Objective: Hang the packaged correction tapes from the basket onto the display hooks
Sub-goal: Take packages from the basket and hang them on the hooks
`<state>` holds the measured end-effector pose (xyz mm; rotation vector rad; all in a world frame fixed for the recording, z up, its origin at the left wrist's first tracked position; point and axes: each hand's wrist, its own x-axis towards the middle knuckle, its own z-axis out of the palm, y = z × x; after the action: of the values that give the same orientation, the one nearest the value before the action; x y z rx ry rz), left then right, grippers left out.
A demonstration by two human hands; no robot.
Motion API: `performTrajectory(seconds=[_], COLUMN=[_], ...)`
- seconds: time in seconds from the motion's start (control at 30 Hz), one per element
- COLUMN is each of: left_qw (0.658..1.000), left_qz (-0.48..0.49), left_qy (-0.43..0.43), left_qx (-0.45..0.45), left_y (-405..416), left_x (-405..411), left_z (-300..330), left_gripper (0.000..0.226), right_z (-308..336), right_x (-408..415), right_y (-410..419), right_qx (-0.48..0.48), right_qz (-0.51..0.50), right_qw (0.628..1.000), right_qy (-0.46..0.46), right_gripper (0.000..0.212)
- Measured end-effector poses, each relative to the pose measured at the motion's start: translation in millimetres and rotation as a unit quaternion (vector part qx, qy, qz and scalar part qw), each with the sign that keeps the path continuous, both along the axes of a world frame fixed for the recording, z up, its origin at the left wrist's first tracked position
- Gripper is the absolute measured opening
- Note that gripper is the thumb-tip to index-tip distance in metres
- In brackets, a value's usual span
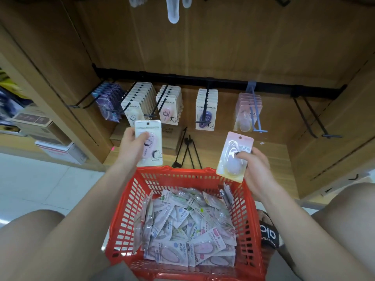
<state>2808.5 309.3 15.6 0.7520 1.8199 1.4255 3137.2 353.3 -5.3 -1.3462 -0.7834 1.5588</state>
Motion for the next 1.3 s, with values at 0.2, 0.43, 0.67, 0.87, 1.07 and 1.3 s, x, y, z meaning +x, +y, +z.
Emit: performTrajectory(seconds=[0.2,0.43,0.67,0.87,1.07,1.3], left_qw=[0.998,0.996,0.997,0.998,0.998,0.999], left_qz=[0.052,0.063,0.040,0.037,0.039,-0.036], left_qy=[0.012,0.029,0.032,0.013,-0.029,0.012], left_qx=[-0.042,-0.058,-0.059,-0.049,-0.042,-0.026], left_y=[11.8,19.4,26.6,32.6,30.2,26.9], left_x=[-51.4,-88.5,-88.5,-86.5,-75.6,-29.7], left_z=[3.4,10.3,2.5,0.7,5.1,-8.9], left_gripper=[0.019,0.024,0.028,0.031,0.025,0.009], right_z=[10.0,10.6,10.5,6.9,5.2,6.3], right_x=[4.9,5.0,-1.1,-0.9,-2.0,-1.8], right_y=[9.3,24.2,23.9,19.5,15.2,15.2], right_qx=[0.053,0.054,0.056,0.056,0.068,0.066], right_qz=[-0.035,-0.054,-0.081,-0.096,-0.088,-0.090], right_qw=[0.995,0.990,0.988,0.988,0.988,0.989], right_qy=[-0.080,-0.118,-0.116,-0.110,-0.109,-0.097], right_gripper=[0.027,0.028,0.028,0.027,0.032,0.029])
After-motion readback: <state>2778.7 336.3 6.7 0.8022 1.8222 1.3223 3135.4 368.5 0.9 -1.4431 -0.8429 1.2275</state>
